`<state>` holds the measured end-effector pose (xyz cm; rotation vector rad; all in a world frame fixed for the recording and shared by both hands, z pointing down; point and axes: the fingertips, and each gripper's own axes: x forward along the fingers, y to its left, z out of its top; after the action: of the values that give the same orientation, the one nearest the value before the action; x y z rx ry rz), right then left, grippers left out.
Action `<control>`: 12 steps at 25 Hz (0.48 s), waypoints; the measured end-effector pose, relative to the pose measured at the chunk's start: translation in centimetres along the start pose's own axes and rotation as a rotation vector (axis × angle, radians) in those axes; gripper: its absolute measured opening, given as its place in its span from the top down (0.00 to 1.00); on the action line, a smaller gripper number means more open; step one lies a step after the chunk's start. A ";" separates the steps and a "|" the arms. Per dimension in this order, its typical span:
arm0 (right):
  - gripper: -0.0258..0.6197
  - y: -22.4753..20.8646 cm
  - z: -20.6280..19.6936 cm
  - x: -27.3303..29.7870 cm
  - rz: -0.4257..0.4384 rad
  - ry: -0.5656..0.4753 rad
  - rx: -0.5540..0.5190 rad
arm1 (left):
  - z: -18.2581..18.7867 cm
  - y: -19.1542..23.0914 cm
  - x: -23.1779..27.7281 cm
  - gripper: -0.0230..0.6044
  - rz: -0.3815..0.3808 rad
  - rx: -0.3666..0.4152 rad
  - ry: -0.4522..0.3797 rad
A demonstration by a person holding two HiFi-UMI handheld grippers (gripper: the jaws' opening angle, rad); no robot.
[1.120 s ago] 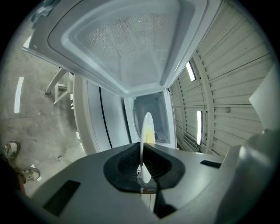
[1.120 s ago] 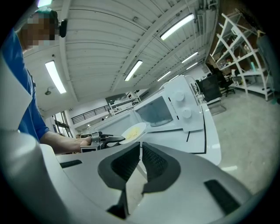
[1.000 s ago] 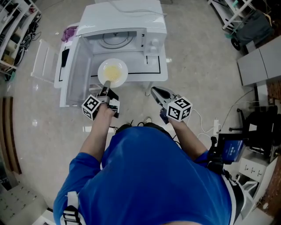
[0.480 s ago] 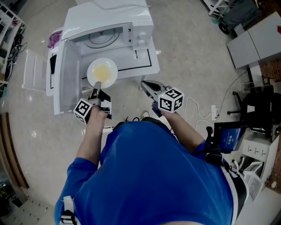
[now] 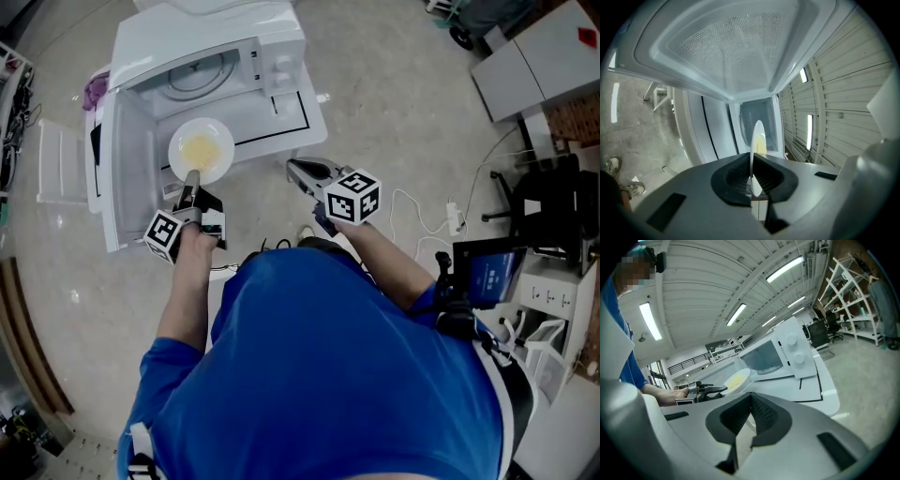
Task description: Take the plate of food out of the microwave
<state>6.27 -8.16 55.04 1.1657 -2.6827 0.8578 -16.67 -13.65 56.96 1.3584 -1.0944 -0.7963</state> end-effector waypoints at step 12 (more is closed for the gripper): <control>0.95 -0.2 0.4 0.0 -0.007 -0.003 -0.006 | -0.1 -0.2 0.5 0.93 -0.001 -0.001 0.007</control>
<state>6.45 -8.51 54.81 1.1756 -2.6801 0.8466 -16.38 -14.08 56.83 1.3603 -1.0880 -0.7918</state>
